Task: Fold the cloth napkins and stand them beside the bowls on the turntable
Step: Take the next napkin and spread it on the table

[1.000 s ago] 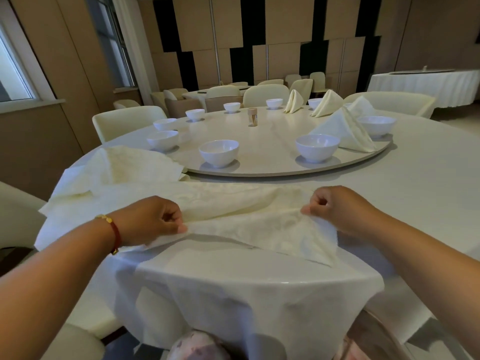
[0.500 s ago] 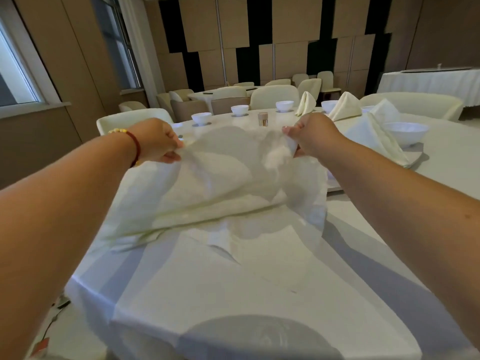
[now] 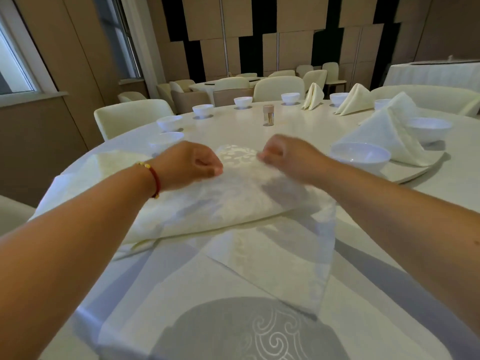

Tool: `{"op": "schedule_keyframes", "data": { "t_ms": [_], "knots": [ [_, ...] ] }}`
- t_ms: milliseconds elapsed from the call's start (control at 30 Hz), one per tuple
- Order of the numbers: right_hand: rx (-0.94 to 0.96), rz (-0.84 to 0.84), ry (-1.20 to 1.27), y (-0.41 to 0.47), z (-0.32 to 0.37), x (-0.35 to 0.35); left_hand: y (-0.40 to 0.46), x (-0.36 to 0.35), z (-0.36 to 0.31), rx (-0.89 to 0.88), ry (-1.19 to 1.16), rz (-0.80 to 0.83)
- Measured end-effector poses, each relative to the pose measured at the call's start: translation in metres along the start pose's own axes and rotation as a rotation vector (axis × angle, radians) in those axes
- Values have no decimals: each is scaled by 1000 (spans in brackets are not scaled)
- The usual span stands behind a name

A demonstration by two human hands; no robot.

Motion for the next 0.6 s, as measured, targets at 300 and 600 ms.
{"op": "schedule_keyframes", "data": {
  "t_ms": [300,600],
  "knots": [
    [263,438,-93,-89,59,-86,-61,-56,0,12,-40,255],
    [160,367,-97,-106,60,-76,-88,-73,0,13,39,199]
  ]
}}
Point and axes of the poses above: each hand's wrist, its own y-axis towards the middle knuckle, its own x-axis out of the back of the hand, z = x × y, the point moved 6 cm from there along y, towards the middle knuckle, and after that the axes turned 15 degrees about x, right-handed, at the moved point
